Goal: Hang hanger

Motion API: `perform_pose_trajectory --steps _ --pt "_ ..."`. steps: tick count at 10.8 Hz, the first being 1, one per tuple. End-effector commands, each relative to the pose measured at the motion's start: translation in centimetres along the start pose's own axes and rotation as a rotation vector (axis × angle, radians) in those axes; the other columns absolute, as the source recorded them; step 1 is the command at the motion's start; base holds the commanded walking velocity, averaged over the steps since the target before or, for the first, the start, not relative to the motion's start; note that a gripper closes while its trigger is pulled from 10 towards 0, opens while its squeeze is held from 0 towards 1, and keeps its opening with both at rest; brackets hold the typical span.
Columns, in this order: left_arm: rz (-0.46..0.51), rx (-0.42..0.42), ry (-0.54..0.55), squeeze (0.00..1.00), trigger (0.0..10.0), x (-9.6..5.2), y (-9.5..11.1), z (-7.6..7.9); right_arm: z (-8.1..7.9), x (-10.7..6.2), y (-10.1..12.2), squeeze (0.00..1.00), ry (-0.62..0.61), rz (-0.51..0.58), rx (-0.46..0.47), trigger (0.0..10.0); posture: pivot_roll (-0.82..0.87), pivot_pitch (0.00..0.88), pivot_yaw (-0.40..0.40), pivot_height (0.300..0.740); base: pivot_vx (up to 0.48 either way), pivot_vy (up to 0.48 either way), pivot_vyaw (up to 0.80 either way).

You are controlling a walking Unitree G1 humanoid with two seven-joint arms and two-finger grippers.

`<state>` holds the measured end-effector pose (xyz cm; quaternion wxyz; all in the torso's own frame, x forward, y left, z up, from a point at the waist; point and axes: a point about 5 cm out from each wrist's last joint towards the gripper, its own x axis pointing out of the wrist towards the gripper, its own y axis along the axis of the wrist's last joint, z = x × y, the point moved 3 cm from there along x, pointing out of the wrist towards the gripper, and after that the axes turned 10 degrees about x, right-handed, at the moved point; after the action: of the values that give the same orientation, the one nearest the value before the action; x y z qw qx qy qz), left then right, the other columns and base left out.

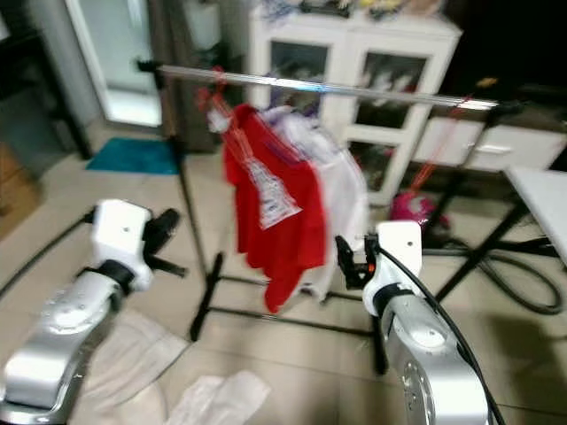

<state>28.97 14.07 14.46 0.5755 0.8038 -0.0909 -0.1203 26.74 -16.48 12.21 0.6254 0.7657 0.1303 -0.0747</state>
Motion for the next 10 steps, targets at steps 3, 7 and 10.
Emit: perform_pose_trajectory --steps 3,7,10 --pt "0.017 0.012 0.006 0.00 10.0 0.50 0.46 0.12 0.02 0.20 0.66 0.00 -0.006 0.025 -0.007 10.0 0.09 0.000 -0.029 0.740 0.000 0.000 0.00" --pt "0.001 0.006 0.019 0.00 10.0 0.52 0.16 0.06 -0.07 0.32 0.50 0.00 -0.003 0.023 -0.010 10.0 0.08 0.000 -0.031 0.740 0.000 0.000 0.00" --pt "-0.001 0.004 0.025 0.00 10.0 0.62 0.14 0.11 0.02 0.39 0.56 0.00 -0.003 0.020 -0.014 10.0 0.08 0.000 -0.034 0.740 0.000 -0.265 0.00"
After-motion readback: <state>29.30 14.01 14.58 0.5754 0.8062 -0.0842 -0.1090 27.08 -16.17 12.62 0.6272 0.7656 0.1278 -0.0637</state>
